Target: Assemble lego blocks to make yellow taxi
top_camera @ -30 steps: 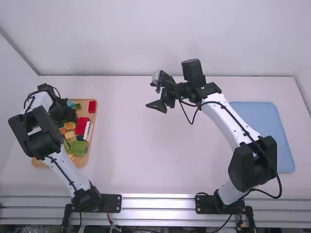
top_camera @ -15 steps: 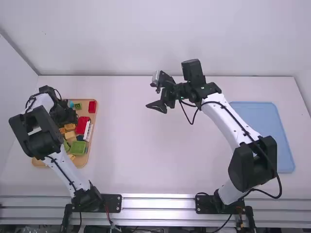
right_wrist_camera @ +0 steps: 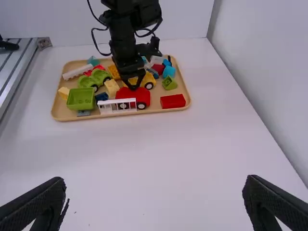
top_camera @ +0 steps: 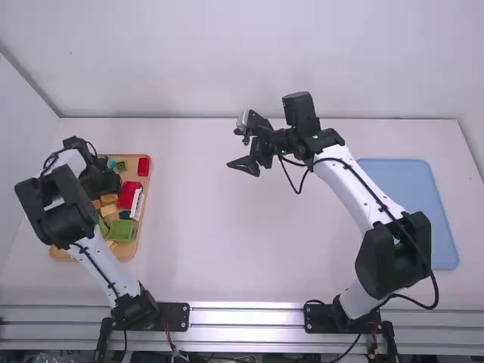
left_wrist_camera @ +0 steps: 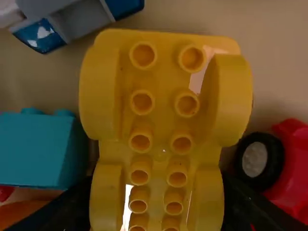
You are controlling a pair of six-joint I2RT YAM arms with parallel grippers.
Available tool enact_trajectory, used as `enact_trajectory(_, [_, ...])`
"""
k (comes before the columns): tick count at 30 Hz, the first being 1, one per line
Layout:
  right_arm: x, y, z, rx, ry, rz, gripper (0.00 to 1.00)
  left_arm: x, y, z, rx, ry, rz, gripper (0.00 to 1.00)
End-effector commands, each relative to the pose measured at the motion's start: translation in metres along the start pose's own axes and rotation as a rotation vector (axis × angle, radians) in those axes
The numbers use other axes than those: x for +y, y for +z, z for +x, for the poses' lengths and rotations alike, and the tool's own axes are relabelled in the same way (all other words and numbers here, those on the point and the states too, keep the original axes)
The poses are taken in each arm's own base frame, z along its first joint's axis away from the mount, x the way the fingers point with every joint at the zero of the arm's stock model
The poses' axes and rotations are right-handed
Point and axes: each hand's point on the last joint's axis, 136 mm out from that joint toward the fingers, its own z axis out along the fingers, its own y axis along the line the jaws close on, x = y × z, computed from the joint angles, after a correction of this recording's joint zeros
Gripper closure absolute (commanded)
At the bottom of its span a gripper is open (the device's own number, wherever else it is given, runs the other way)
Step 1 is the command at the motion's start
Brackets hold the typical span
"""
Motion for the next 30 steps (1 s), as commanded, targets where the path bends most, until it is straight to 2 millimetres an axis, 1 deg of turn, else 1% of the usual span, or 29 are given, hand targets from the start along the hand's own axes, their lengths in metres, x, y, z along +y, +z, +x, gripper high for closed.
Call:
enact_trajectory(1, [-0.003, 0.0, -0.008, -0.013, -0.013, 0.002, 0.02, -0.003, 0.004, 0.004, 0.01, 0.003, 0.017, 0.27])
enact_trajectory(6, [-0.004, -0.001, -0.008, -0.013, -0.011, 0.003, 0.02, -0.003, 0.005, 0.004, 0.01, 0.002, 0.018, 0.29])
enact_trajectory(7, [-0.004, -0.001, -0.008, -0.013, -0.011, 0.003, 0.02, -0.003, 0.005, 0.004, 0.007, 0.003, 0.017, 0.31])
enact_trajectory(8, [-0.004, -0.001, -0.008, -0.013, -0.011, 0.003, 0.02, -0.003, 0.005, 0.003, 0.005, 0.002, 0.018, 0.33])
enact_trajectory(9, [-0.003, 0.0, -0.008, -0.012, -0.011, 0.002, 0.02, -0.003, 0.005, 0.003, 0.006, 0.002, 0.018, 0.39])
enact_trajectory(10, [-0.003, 0.0, -0.008, -0.013, -0.012, 0.001, 0.02, -0.003, 0.005, 0.004, 0.006, 0.003, 0.018, 0.4])
enact_trajectory(12, [-0.004, -0.001, -0.008, -0.013, -0.011, 0.003, 0.02, -0.003, 0.005, 0.004, 0.007, 0.001, 0.019, 0.47])
enact_trajectory(13, [-0.004, -0.001, -0.007, -0.013, -0.01, 0.003, 0.02, -0.003, 0.005, 0.004, 0.007, 0.0, 0.019, 0.48])
enact_trajectory(14, [-0.004, -0.001, -0.008, -0.013, -0.011, 0.002, 0.02, -0.003, 0.005, 0.004, 0.006, -0.001, 0.016, 0.52])
enact_trajectory(17, [-0.003, 0.0, -0.008, -0.012, -0.01, 0.002, 0.02, -0.001, 0.003, -0.001, -0.006, -0.033, 0.011, 0.58])
enact_trajectory(19, [-0.003, 0.0, -0.007, -0.011, -0.009, 0.001, 0.02, 0.003, -0.005, -0.007, -0.026, -0.063, 0.004, 0.6])
enact_trajectory(20, [-0.003, 0.0, -0.007, -0.011, -0.009, 0.001, 0.02, 0.005, -0.014, -0.012, -0.046, -0.077, -0.001, 0.6])
enact_trajectory(21, [-0.003, 0.0, -0.007, -0.011, -0.009, 0.001, 0.02, 0.006, -0.015, -0.013, -0.049, -0.078, -0.002, 0.6])
enact_trajectory(23, [-0.004, -0.001, -0.007, -0.011, -0.008, 0.002, 0.02, 0.005, -0.037, -0.021, -0.089, -0.074, 0.0, 0.56])
enact_trajectory(24, [-0.004, -0.001, -0.007, -0.011, -0.008, 0.003, 0.02, 0.004, -0.044, -0.023, -0.097, -0.067, -0.002, 0.56])
enact_trajectory(25, [-0.005, -0.002, -0.006, -0.011, -0.006, 0.006, 0.02, 0.0, -0.054, -0.024, -0.106, -0.042, -0.003, 0.57])
enact_trajectory(26, [-0.006, -0.004, -0.006, -0.013, -0.004, 0.008, 0.02, -0.005, -0.065, -0.026, -0.115, -0.008, -0.005, 0.6])
enact_trajectory(27, [-0.007, -0.004, -0.006, -0.013, -0.003, 0.009, 0.02, -0.006, -0.068, -0.026, -0.118, 0.002, -0.005, 0.6])
enact_trajectory(28, [-0.008, -0.005, -0.005, -0.013, -0.002, 0.012, 0.02, -0.014, -0.077, -0.026, -0.122, 0.043, -0.004, 0.61])
enact_trajectory(29, [-0.008, -0.005, -0.005, -0.012, 0.0, 0.012, 0.02, -0.02, -0.081, -0.025, -0.12, 0.074, -0.002, 0.63])
enact_trajectory(30, [-0.008, -0.006, -0.004, -0.011, 0.005, 0.013, 0.02, -0.034, -0.085, -0.021, -0.109, 0.147, 0.016, 0.64])
